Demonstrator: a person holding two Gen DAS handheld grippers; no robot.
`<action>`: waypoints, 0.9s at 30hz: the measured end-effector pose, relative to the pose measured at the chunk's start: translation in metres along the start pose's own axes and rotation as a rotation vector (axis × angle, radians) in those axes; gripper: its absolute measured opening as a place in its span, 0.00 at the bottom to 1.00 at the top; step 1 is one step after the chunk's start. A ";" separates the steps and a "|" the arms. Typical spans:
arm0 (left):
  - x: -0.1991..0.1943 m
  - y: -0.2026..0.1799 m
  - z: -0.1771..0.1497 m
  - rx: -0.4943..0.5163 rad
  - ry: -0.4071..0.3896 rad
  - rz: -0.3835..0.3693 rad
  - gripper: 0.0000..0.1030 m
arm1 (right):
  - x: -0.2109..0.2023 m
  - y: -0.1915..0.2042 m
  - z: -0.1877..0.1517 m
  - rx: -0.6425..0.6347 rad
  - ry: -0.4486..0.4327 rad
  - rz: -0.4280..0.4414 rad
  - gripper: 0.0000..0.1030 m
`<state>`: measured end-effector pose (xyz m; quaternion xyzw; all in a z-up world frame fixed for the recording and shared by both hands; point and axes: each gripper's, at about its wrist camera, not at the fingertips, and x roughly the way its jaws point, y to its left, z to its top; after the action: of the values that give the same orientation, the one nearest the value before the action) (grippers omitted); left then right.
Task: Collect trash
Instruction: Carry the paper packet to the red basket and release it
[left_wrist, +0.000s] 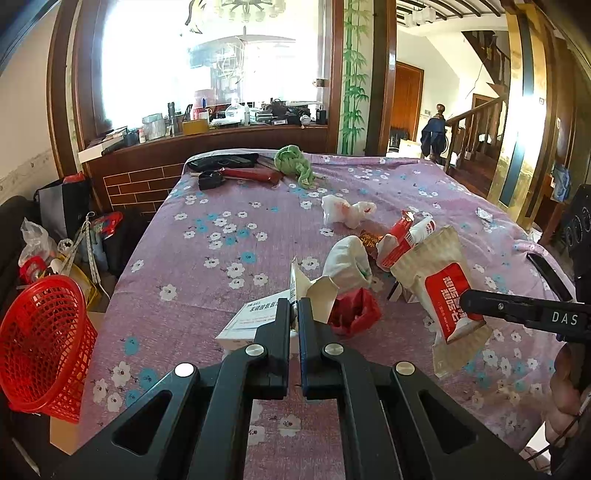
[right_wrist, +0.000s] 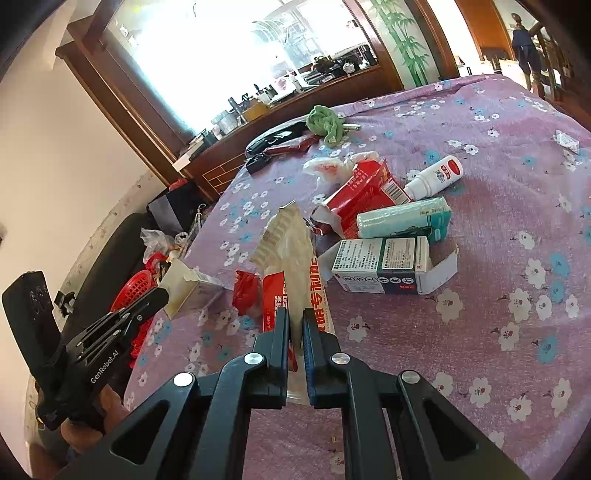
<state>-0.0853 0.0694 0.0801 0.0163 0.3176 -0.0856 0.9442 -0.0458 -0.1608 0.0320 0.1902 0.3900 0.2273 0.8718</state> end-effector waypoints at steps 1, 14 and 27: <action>0.000 0.000 0.000 -0.001 -0.001 0.001 0.04 | -0.001 0.000 0.000 -0.002 -0.002 0.001 0.08; -0.014 0.012 0.003 -0.028 -0.020 -0.001 0.04 | -0.006 0.016 0.000 -0.032 -0.007 0.018 0.08; -0.031 0.019 0.009 -0.037 -0.055 0.005 0.04 | -0.004 0.034 0.007 -0.068 0.003 0.042 0.08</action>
<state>-0.1011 0.0922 0.1051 -0.0025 0.2931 -0.0778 0.9529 -0.0512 -0.1363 0.0556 0.1681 0.3790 0.2589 0.8724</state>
